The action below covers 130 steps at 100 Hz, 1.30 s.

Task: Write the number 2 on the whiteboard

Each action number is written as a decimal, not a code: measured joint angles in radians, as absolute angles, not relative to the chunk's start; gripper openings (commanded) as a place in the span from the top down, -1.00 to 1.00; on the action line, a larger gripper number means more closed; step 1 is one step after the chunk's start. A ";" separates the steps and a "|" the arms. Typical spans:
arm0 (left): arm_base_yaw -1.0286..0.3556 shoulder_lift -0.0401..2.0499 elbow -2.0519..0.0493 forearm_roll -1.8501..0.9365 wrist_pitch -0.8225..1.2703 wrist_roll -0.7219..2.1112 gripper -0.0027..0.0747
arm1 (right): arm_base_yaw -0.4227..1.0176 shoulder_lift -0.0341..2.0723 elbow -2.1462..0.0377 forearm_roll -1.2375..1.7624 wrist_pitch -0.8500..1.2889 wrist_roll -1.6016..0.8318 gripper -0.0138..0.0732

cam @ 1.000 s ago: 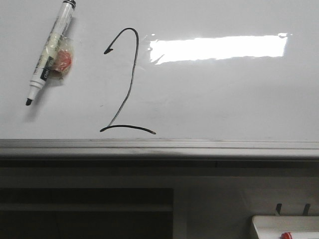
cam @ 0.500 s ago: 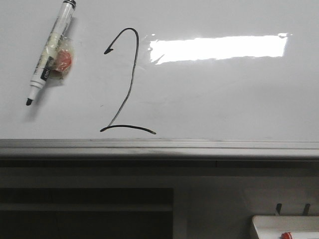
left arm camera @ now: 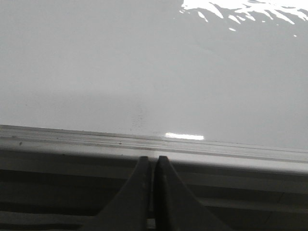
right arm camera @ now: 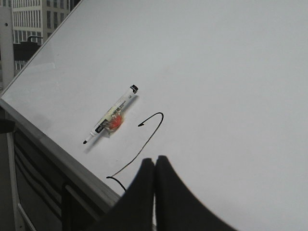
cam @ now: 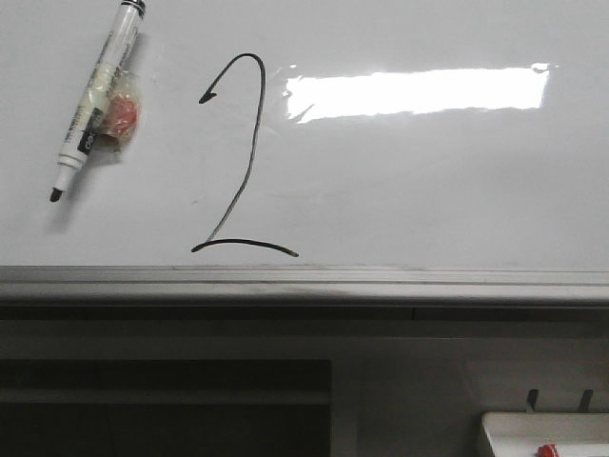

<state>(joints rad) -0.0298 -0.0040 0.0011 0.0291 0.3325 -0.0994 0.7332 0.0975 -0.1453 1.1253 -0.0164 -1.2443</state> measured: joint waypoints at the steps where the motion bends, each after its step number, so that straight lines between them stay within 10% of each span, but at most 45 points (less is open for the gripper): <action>1: -0.030 -0.004 0.001 0.029 0.333 -0.099 0.98 | 0.733 0.098 -0.145 1.129 -0.018 -1.244 0.85; 50: -0.030 -0.004 0.001 0.029 0.334 -0.099 0.98 | 0.557 0.098 -0.145 0.121 0.000 -0.123 0.85; 82: -0.030 -0.004 0.001 0.029 0.334 -0.099 0.98 | 0.086 0.098 -0.145 -0.088 0.029 0.176 0.85; 130: -0.030 -0.004 0.001 0.029 0.334 -0.099 0.98 | -0.102 -0.009 0.014 -0.135 0.156 0.209 0.85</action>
<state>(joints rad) -0.0298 -0.0040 0.0011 0.0287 0.3345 -0.0990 -0.1022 -0.0095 0.0142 -0.1350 0.1557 0.2093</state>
